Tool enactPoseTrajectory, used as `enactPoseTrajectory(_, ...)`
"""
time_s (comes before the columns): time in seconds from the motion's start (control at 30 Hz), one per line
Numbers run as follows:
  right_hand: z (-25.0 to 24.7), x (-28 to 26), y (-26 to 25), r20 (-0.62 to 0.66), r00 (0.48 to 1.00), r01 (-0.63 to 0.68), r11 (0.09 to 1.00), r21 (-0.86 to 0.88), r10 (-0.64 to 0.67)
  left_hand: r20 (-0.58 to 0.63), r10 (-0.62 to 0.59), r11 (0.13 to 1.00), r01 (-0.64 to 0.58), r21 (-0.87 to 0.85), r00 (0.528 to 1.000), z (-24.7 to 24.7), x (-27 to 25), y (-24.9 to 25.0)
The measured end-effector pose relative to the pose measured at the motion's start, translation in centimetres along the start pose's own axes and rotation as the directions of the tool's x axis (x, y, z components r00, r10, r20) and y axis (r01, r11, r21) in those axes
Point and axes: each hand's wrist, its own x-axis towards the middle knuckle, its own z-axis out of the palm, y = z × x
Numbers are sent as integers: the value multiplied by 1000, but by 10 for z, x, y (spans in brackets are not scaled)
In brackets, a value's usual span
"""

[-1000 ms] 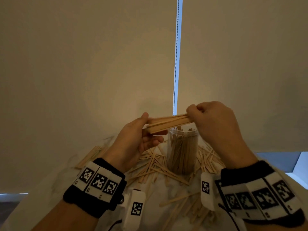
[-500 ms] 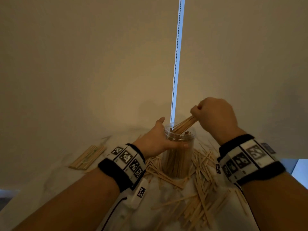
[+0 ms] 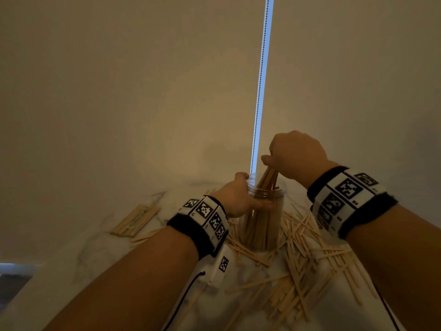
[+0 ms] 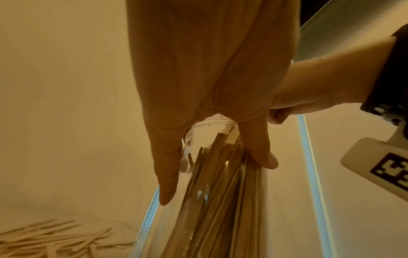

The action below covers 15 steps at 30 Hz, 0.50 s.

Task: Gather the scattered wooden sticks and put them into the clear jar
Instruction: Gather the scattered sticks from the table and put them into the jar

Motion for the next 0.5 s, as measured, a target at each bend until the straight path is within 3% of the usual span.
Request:
enactPoseTrajectory(0.13, 10, 0, -6, 63, 998, -12, 975, 223, -2, 9, 4, 1000, -4, 5, 1000, -1, 0, -1)
enactPoseTrajectory(0.3, 28, -6, -20, 324, 931, 156, 986, 63, -168, 12, 9, 1000, -9, -23, 1000, 1, 4, -5)
enactPoseTrajectory(0.5, 14, -5, -20, 491, 845, 180, 978, 107, -210, 5, 11, 1000, -11, -3, 1000, 1, 5, -7)
